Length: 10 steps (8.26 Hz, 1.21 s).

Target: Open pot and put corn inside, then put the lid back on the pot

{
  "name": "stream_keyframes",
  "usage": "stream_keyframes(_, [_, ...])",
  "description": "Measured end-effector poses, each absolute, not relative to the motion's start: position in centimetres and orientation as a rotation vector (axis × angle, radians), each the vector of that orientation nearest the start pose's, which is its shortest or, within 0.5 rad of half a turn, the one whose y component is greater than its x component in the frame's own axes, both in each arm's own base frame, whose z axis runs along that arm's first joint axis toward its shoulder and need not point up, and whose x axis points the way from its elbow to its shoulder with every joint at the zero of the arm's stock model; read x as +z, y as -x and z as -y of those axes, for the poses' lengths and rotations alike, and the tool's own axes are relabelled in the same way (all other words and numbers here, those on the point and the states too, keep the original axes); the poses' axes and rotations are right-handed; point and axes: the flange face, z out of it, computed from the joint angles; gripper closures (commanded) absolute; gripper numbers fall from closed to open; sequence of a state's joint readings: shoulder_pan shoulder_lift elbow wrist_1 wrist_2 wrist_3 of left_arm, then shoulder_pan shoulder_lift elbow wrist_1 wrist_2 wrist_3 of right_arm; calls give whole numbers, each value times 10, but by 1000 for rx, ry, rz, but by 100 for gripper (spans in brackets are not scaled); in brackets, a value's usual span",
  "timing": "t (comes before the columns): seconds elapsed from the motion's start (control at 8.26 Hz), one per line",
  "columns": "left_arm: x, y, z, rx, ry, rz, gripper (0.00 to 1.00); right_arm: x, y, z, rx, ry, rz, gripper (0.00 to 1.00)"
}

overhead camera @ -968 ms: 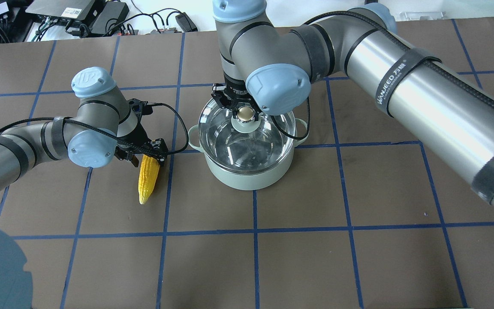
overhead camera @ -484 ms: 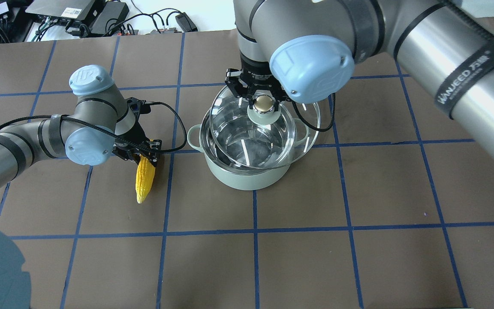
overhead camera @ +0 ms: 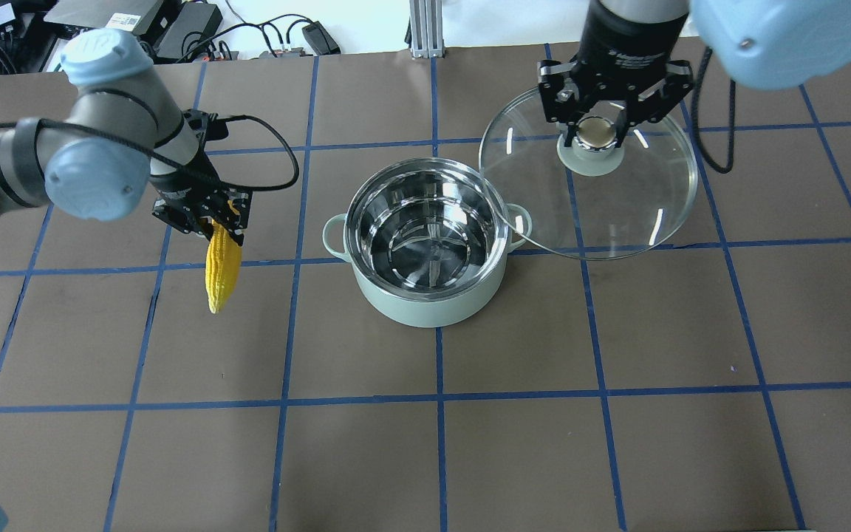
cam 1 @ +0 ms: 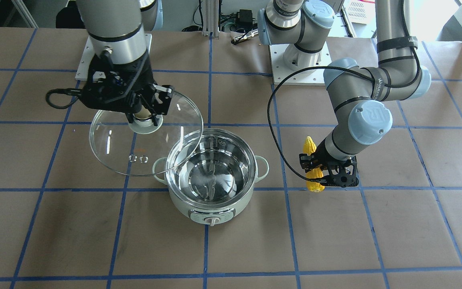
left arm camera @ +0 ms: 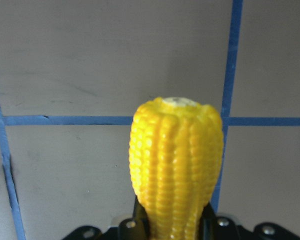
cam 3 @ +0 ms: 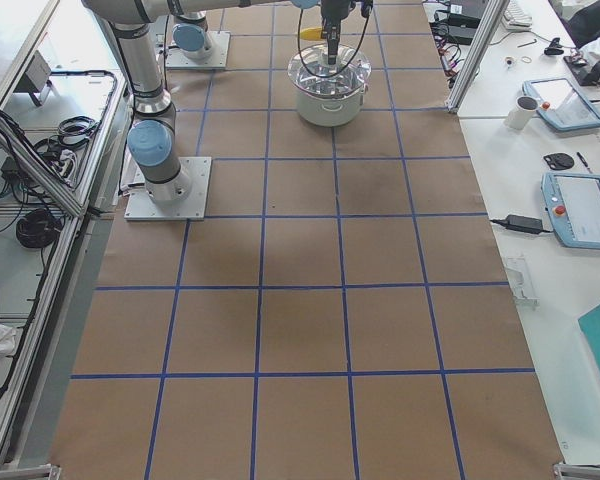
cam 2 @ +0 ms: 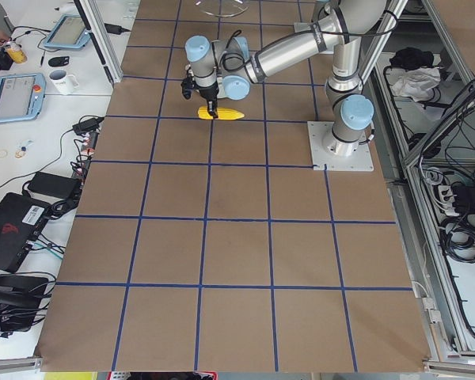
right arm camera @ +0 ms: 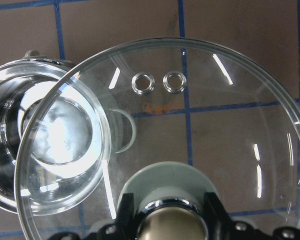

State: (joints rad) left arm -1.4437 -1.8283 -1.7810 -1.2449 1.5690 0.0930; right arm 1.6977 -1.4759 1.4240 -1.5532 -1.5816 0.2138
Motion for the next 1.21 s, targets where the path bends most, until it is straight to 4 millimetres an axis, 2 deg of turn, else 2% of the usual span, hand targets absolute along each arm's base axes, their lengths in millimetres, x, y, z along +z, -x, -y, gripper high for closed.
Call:
stream_keyframes(0.12, [325,67,566,251,117,-3145,92,521,-170,510,-48,-64,-3148,79])
stream_keyframes(0.24, [368,77,573,277,146,-3151,92,524,-150,507,-28,-1,-3152,87])
stream_keyframes(0.36, [404,99,574,271,132,-3162,92,526,-140,503,-9,31,-3153,95])
stream_keyframes(0.48, [426,133,570,255,88,-3161,92,527,-136,496,29,45,-3153,100])
stream_keyframes(0.73, [442,204,555,183,-31,-3143,92,526,-134,480,138,49,-3151,100])
stream_keyframes(0.85, [444,227,549,146,-41,-3145,92,524,-133,473,164,46,-3151,100])
stream_keyframes(0.97, [444,243,546,125,-26,-3159,93,522,-133,469,172,42,-3154,100])
stream_keyframes(1.21, [426,268,554,115,47,-3190,94,521,-133,466,171,45,-3158,100])
